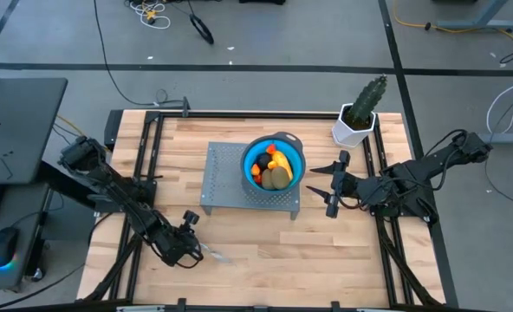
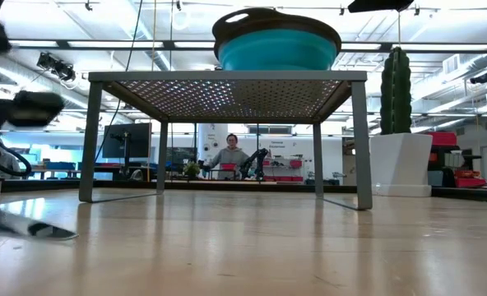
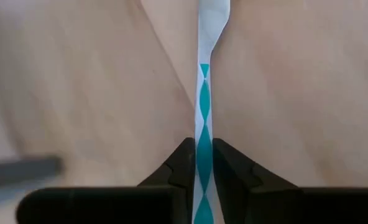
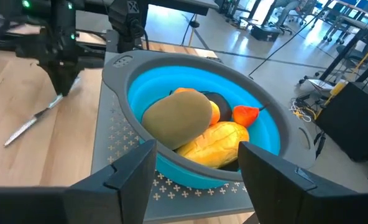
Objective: Pick & Place Fruit
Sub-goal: Put the blue knife on the shelf
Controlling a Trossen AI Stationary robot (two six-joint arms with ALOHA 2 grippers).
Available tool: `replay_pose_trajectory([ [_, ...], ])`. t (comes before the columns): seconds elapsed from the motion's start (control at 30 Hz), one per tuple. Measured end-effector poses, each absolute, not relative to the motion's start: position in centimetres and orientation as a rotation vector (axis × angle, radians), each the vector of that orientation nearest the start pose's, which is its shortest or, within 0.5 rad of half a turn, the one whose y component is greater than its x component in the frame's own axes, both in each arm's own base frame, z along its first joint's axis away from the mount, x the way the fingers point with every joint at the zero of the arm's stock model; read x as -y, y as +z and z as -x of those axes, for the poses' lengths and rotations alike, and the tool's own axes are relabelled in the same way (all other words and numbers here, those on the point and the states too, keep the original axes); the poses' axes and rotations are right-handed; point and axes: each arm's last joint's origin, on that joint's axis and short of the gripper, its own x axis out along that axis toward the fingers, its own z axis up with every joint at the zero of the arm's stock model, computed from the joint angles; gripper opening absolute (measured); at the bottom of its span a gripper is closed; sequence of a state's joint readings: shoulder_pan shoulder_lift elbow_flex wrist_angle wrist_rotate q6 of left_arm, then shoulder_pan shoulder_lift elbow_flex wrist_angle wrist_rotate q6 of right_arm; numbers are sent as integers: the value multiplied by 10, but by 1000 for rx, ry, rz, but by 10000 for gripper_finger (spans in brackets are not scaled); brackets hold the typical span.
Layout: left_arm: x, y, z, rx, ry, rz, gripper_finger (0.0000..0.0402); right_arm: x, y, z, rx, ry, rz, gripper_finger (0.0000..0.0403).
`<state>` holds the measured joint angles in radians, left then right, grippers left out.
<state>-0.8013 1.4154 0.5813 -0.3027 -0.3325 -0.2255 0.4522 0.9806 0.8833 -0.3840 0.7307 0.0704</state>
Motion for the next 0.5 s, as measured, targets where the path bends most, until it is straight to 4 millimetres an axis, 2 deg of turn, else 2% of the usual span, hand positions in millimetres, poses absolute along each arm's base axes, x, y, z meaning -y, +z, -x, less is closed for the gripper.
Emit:
replay_pose_trajectory([
  [0.13, 159, 170, -169, -948, -282, -436, 38, -71, 317, -190, -390, -287, 200, 238],
  [0.33, 154, 226, -167, -807, -207, -407, 50, -71, 317, -190, -390, -287, 200, 238],
  [0.5, 142, 275, -159, -620, -131, -241, 43, -71, 317, -190, -390, -287, 200, 238],
])
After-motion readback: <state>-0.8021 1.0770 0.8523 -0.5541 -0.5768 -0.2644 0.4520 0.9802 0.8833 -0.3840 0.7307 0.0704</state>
